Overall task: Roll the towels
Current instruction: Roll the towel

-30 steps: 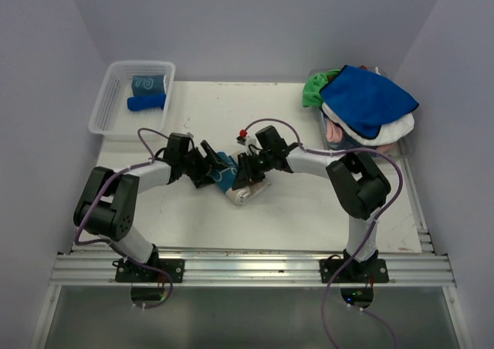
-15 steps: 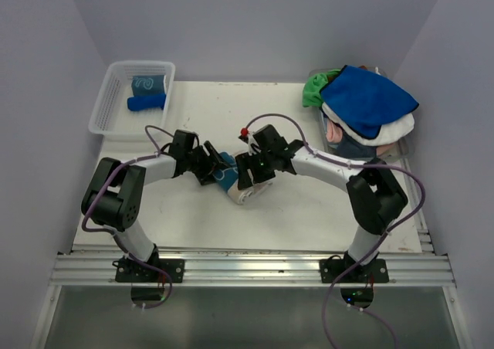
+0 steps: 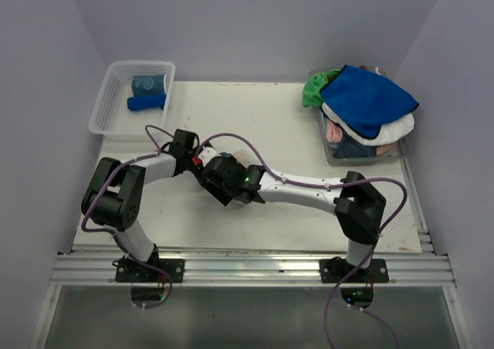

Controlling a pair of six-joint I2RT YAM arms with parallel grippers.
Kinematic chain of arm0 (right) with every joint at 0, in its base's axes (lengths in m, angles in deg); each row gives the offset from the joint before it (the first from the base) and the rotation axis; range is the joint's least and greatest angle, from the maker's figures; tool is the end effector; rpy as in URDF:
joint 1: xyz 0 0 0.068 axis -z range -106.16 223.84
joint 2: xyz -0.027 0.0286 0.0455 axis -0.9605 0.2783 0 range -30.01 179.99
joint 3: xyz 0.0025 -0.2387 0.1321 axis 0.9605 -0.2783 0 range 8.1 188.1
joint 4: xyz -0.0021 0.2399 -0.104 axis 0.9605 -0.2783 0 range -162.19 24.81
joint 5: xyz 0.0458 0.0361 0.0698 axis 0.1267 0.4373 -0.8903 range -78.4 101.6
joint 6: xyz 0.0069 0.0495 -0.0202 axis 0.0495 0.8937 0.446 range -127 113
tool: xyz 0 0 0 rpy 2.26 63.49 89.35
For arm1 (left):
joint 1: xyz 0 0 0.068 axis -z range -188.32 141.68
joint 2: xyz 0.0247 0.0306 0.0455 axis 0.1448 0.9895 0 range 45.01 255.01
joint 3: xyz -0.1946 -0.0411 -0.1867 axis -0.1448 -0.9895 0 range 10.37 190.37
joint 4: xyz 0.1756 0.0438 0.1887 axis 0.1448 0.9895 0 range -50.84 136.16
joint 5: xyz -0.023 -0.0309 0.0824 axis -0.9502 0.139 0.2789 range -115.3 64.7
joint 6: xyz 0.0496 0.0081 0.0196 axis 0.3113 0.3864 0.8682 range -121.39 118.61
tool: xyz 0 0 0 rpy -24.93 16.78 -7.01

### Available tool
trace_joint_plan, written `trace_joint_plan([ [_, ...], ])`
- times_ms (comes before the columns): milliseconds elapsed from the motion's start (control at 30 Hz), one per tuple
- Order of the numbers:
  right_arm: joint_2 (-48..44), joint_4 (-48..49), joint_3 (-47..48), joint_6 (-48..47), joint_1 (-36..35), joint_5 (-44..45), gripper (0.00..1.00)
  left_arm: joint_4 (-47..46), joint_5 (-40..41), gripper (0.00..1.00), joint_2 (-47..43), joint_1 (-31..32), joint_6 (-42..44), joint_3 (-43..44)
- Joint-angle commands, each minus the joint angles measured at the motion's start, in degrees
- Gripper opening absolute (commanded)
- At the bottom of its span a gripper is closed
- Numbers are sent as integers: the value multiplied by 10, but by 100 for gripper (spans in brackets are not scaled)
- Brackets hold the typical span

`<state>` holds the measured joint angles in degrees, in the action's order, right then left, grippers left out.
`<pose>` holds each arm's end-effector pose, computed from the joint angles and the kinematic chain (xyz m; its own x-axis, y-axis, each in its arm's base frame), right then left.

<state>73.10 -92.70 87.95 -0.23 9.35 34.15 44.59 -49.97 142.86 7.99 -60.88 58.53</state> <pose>0.1831 0.3518 0.2463 -0.4172 -0.6215 -0.6631 -0.6847 0.6947 -0.2204 0.3040 -0.1046 0.1398 -0.8170 -0.5766 0.0045 -0.4323 0.6073 -0.6666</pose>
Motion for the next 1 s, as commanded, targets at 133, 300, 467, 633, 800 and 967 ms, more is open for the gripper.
trace_joint_plan([
  [133, 84, 30, 4, -40, -18, 112, 74, 49, 40, 69, 6, 3, -1, 1],
  [300, 117, 69, -29, -18, -21, 135, 72, 50, 40, 70, 3, 3, 0, -1],
  [467, 99, 101, -59, 4, -19, 112, 52, 56, 41, 71, -6, 3, 1, 0],
  [633, 60, 116, -70, 30, 20, 10, 28, 70, 43, 79, -31, 0, 11, 5],
  [800, 26, 154, -109, 71, 81, -165, 24, 86, 50, 90, -71, -13, 24, 7],
  [967, 16, 212, -149, 113, 136, -343, 23, 76, 38, 97, -86, -22, 28, 5],
])
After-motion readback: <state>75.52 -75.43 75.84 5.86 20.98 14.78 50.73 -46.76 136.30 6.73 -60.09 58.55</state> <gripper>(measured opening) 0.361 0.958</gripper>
